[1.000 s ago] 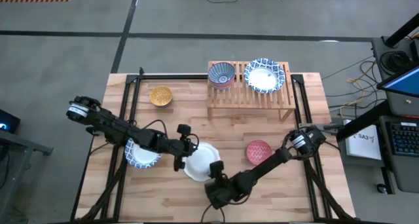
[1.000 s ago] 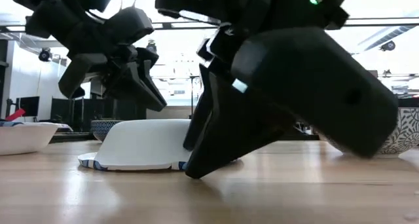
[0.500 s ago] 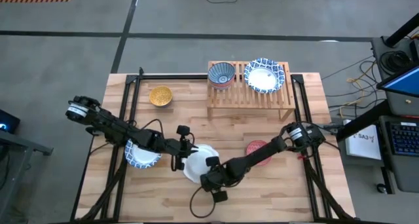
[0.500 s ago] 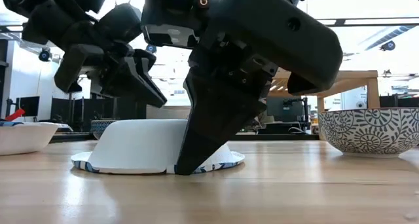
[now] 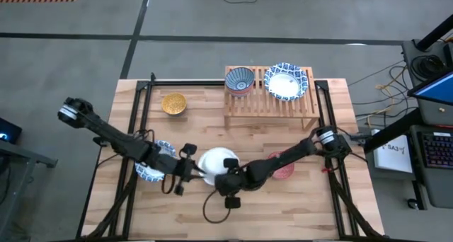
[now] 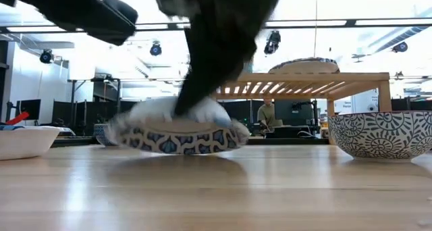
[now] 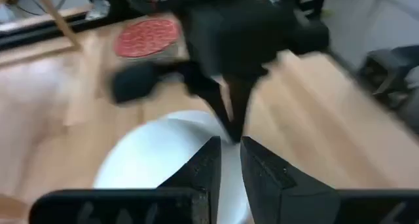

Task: Place and stack bowls onto a shelf
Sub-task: Stack the white patterned bowl on top of the white patterned bowls on the shelf

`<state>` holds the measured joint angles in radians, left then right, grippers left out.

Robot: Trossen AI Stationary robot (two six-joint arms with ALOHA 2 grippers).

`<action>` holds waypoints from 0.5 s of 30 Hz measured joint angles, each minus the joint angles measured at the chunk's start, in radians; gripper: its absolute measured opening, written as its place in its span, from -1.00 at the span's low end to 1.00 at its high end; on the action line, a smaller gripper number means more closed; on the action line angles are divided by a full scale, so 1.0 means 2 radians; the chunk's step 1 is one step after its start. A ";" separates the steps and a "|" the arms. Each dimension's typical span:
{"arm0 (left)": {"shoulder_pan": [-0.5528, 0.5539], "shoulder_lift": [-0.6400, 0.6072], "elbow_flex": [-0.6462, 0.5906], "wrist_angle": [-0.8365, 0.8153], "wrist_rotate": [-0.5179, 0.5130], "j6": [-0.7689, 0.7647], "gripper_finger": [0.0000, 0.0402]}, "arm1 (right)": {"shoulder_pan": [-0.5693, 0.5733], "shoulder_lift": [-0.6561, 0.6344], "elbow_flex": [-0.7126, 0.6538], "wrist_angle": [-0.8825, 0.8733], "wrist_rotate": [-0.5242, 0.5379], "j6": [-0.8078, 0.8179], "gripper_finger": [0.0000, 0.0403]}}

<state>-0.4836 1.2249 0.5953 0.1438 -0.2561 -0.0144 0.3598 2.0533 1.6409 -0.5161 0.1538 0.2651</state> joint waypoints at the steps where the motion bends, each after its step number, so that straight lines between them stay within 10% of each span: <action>1: -0.012 -0.001 0.000 -0.003 -0.008 -0.013 -0.77 | -0.003 -0.005 0.000 0.004 -0.003 0.003 -0.96; 15: -0.116 0.077 0.000 -0.009 -0.247 -0.027 0.07 | -0.025 -0.045 0.000 0.013 -0.019 0.046 -0.96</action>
<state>-0.7147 1.3794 0.5949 0.1261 -0.7500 -0.0689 0.3102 1.9623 1.6417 -0.4892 0.1153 0.3574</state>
